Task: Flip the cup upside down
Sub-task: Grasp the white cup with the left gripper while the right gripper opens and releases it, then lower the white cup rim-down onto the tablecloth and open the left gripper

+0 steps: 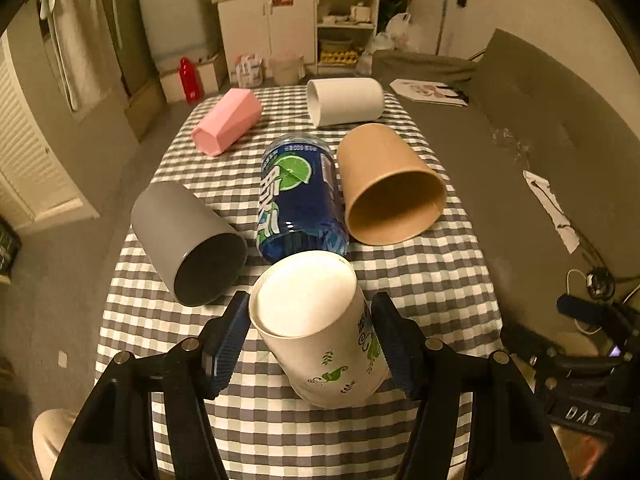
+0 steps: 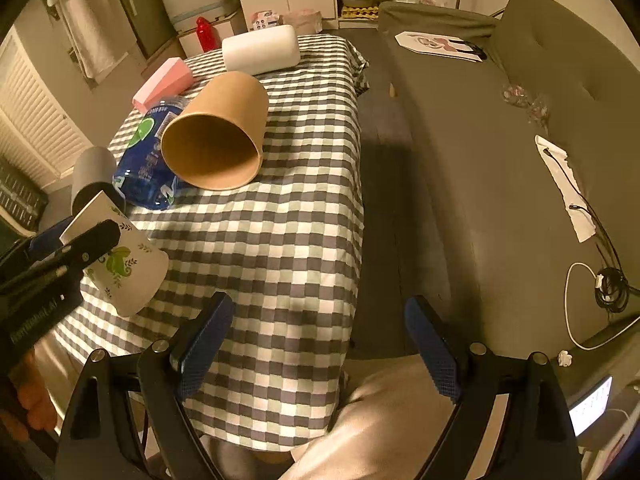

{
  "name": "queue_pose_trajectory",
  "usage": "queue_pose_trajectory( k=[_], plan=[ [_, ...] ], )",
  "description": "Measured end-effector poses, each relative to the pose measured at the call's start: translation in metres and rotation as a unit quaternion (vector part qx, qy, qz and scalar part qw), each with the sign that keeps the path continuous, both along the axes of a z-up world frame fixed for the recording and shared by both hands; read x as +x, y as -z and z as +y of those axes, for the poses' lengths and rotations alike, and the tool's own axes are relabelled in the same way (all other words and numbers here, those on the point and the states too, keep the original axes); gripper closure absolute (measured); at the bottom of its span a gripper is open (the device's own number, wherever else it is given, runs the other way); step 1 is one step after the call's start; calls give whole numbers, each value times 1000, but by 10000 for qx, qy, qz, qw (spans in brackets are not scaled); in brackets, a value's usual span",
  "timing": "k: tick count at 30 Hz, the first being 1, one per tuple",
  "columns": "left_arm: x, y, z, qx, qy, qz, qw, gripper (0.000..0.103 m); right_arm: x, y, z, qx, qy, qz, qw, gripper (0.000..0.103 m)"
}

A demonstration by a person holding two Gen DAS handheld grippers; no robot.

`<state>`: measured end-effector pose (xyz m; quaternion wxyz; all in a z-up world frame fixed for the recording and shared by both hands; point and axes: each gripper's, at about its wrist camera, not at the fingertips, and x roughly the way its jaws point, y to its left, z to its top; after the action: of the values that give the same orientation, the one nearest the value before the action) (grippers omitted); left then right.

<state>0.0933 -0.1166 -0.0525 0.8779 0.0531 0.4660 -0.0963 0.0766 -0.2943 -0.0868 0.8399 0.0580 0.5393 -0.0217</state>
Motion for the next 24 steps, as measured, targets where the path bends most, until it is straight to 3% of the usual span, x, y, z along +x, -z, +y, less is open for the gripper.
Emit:
queue_pose_trajectory(
  k=[4,7,16,24],
  plan=[
    [-9,5,2,-255,49,-24,9997,38,-1,-5,-1,-35,57,-65,10000,15],
    [-14,12,2,-311,72,-91,9994,21,-2,-9,-2,-36,76,-138,9999,15],
    [-12,38,12,-708,40,-7,9975,26,-3,-6,0,-17,77,-121,9999,15],
    [-8,29,14,-784,18,-281,9965,26,-4,-10,1,-87,72,-152,9998,15]
  ],
)
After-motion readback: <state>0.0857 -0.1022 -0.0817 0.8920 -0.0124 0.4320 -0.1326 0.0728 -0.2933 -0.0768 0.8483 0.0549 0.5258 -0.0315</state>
